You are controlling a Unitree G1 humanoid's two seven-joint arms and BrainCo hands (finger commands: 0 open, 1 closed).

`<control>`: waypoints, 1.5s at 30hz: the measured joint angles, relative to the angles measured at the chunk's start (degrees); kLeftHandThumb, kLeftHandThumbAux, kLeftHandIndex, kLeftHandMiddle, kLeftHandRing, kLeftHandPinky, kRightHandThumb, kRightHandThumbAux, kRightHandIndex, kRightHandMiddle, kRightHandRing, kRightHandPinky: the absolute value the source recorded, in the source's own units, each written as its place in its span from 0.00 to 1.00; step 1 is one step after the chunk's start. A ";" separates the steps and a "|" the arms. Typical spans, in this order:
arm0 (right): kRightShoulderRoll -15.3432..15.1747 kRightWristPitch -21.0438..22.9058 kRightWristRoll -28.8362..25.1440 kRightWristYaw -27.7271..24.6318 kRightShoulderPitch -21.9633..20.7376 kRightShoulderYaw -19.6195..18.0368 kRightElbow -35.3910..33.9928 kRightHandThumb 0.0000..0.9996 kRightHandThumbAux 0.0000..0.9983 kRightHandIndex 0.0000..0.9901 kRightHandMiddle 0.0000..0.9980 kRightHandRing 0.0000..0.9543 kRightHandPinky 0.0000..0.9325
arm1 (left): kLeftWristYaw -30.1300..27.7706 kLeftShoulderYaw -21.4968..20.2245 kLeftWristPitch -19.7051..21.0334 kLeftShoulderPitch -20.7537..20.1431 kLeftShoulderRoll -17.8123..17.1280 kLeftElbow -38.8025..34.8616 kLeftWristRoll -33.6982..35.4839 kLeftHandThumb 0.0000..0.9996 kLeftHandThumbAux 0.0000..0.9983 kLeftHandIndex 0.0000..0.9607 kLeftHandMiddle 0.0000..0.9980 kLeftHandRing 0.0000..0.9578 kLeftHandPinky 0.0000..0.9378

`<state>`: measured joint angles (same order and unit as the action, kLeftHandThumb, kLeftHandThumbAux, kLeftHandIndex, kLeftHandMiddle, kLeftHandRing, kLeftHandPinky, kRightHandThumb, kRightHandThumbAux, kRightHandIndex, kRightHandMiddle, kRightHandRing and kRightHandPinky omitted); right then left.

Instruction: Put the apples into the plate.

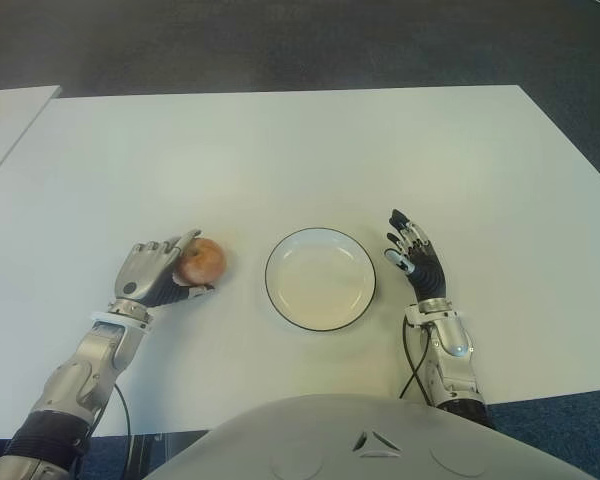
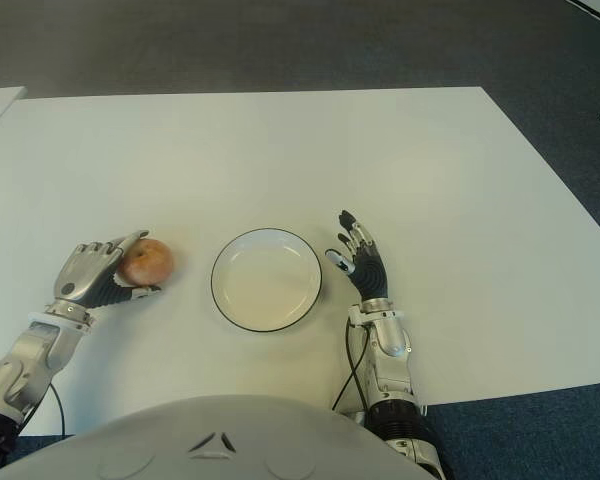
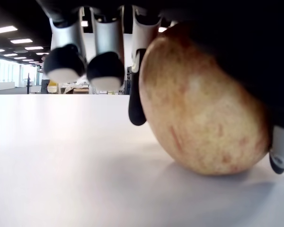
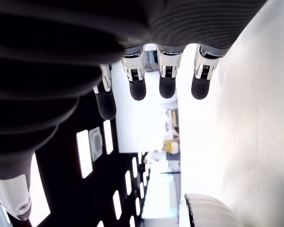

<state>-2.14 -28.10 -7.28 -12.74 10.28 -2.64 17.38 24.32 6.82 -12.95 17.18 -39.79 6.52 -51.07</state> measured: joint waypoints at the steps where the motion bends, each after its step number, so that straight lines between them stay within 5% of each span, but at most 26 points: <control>1: 0.01 0.08 0.00 0.01 -0.03 -0.02 0.00 0.27 0.59 0.16 0.06 0.00 0.00 | -0.15 0.00 0.10 0.00 0.04 -0.06 0.18 0.75 0.70 0.46 0.90 0.91 0.91; 9: 0.07 0.43 0.13 0.28 -0.23 -0.09 0.02 0.28 0.59 0.17 0.06 0.00 0.01 | -1.52 -0.48 0.43 0.72 0.64 -2.18 2.37 0.75 0.70 0.46 0.88 0.90 0.91; 21: 0.23 0.54 0.10 0.27 -0.92 -0.14 0.62 0.28 0.58 0.18 0.06 0.01 0.03 | -5.66 -4.19 2.42 0.84 2.53 -14.93 3.98 0.75 0.70 0.46 0.89 0.92 0.92; 45: 0.28 0.50 0.13 -0.09 -1.49 -0.13 1.24 0.28 0.59 0.17 0.06 0.01 0.02 | -7.16 -4.73 0.13 0.54 3.52 -16.09 2.89 0.75 0.70 0.46 0.93 0.95 0.94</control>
<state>-1.85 -27.60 -7.15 -12.83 8.79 -2.77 18.62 17.15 2.09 -12.83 17.72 -36.26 -9.57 -48.18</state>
